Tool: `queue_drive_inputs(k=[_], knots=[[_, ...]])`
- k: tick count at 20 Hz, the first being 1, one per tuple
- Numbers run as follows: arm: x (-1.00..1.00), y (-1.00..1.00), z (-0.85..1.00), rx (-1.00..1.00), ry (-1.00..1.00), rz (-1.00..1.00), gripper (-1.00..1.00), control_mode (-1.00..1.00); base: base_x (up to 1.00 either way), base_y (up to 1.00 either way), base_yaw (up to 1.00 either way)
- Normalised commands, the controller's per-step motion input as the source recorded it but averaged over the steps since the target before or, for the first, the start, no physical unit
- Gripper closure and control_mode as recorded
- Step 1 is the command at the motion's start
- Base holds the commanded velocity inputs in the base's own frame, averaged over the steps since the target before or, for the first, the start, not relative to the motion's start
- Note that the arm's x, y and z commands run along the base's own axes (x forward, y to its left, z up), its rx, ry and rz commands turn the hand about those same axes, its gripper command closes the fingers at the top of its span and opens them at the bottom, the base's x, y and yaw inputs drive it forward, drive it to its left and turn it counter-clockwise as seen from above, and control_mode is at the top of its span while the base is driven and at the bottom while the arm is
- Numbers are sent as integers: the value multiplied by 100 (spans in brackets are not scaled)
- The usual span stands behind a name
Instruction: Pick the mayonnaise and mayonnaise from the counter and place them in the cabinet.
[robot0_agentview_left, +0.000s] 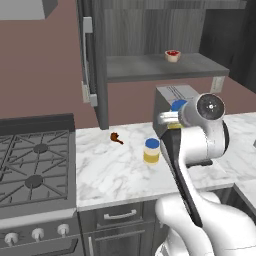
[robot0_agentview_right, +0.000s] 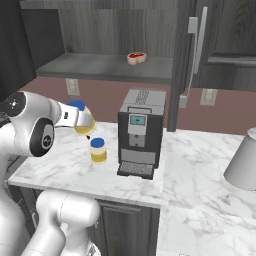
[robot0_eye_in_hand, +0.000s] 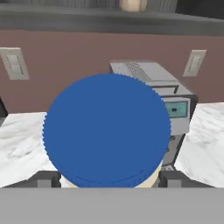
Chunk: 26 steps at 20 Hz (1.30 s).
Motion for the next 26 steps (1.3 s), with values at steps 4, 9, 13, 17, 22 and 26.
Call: queue_drive_inputs(k=[4, 9, 13, 17, 22, 26], knots=[[-21, -17, 72, 13, -4, -5, 100, -100, 0, 0, 0], [-20, -32, 73, 12, -6, 0, 100, -100, 0, 0, 0], [-15, -23, 61, 3, -6, -1, 100, -100, 0, 0, 0], [-5, -6, 56, 0, -6, -5, 100, -100, 0, 0, 0], [0, -1, 47, -2, -6, -5, 100, -100, 0, 0, 0], [1, -13, 30, -2, -6, -2, 100, -100, 0, 0, 0]])
